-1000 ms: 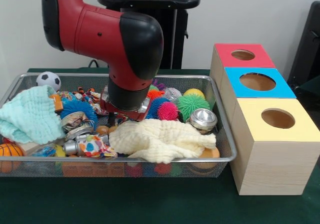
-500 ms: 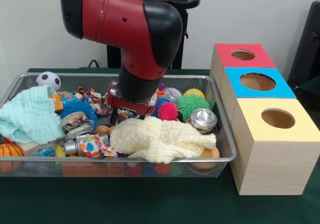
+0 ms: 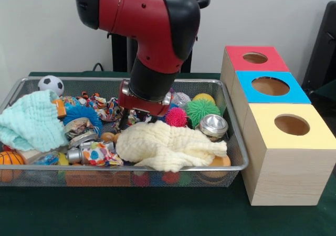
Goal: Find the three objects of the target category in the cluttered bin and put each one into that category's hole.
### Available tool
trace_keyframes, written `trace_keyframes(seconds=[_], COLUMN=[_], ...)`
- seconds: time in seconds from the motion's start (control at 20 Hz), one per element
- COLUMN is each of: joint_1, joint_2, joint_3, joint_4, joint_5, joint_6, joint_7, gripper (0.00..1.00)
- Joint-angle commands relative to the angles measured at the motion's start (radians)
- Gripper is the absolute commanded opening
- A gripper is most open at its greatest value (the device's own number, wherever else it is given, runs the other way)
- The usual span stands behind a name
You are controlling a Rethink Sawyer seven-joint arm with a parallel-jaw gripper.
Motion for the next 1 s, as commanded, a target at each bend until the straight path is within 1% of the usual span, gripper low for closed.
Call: trace_keyframes(seconds=[0.05,0.15,0.35,0.5,0.65,0.75,0.95,1.0], joint_1=[0.022,0.008,-0.1,-0.151,-0.192,-0.208,-0.272,-0.275], joint_2=[-0.013,-0.004,0.045,0.046,0.056,0.063,0.089,0.088], joint_3=[0.041,0.05,0.115,0.138,0.167,0.173,0.209,0.209], joint_4=[0.079,0.076,0.07,0.081,0.095,0.102,0.113,0.115], joint_5=[-0.043,-0.046,-0.067,-0.092,-0.105,-0.126,-0.173,-0.18], joint_6=[-0.049,-0.06,-0.125,-0.149,-0.163,-0.175,-0.213,-0.214], joint_7=[0.062,0.046,-0.054,-0.095,-0.11,-0.115,-0.143,-0.138], gripper=[1.0,1.0,1.0,1.0,1.0,1.0,1.0,1.0])
